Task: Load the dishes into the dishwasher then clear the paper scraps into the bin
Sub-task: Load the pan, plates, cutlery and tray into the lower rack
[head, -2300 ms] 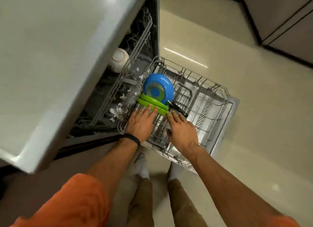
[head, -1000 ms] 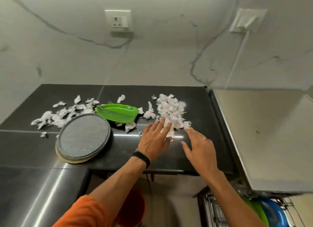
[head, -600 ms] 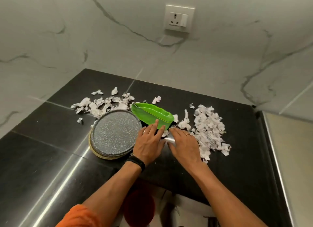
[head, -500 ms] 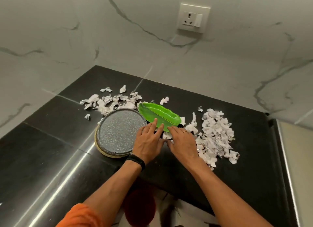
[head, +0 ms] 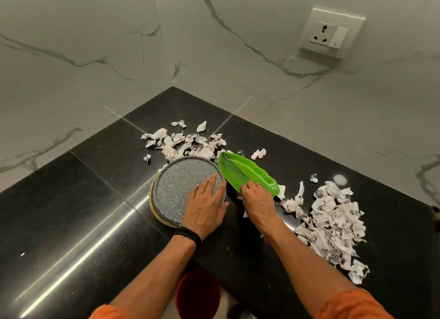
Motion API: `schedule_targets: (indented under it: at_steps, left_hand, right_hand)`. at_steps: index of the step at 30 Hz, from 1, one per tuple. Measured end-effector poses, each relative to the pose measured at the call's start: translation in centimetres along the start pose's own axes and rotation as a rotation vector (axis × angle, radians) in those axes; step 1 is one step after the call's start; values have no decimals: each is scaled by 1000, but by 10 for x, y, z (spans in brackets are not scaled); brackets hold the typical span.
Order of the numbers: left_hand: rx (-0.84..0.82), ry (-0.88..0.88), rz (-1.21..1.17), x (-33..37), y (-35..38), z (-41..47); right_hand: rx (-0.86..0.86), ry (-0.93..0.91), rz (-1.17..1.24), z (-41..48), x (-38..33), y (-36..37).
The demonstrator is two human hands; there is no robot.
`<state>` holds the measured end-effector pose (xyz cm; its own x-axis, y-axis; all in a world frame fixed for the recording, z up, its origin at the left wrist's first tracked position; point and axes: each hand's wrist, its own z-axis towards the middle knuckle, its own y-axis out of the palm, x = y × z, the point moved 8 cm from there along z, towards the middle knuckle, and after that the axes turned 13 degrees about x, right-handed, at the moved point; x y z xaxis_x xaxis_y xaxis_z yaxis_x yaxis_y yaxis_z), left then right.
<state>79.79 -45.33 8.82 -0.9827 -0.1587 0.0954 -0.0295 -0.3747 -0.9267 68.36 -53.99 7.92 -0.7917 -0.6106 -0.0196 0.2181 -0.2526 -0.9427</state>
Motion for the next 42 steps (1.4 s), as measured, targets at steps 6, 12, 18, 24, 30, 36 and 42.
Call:
schedule_targets:
  at_steps: [6,12,18,24,30,36,42]
  left_hand:
    - [69,50,-6,1,-12,10]
    - [163,161,-119,17,-36,27]
    - [301,394,-269,58,-55,34]
    - [283,490,-498,127,-62,20]
    - [5,352,-933,188,-58,-25]
    - [-143,226,-1020,218,-59,-56]
    - [-33,311,-1119,263,-74,-53]
  right_hand:
    - [142,-4,-39,7,8,-30]
    - [295,98,-20,-22,23,-66]
    - [404,248,-17,-99,28,-118]
    - [423,578,-90,-189,51,-147]
    - [429,726,-76,-239,61,-167]
    - [487,821,8,-259,65,-184]
    - [551,919,6,-304,82,-204]
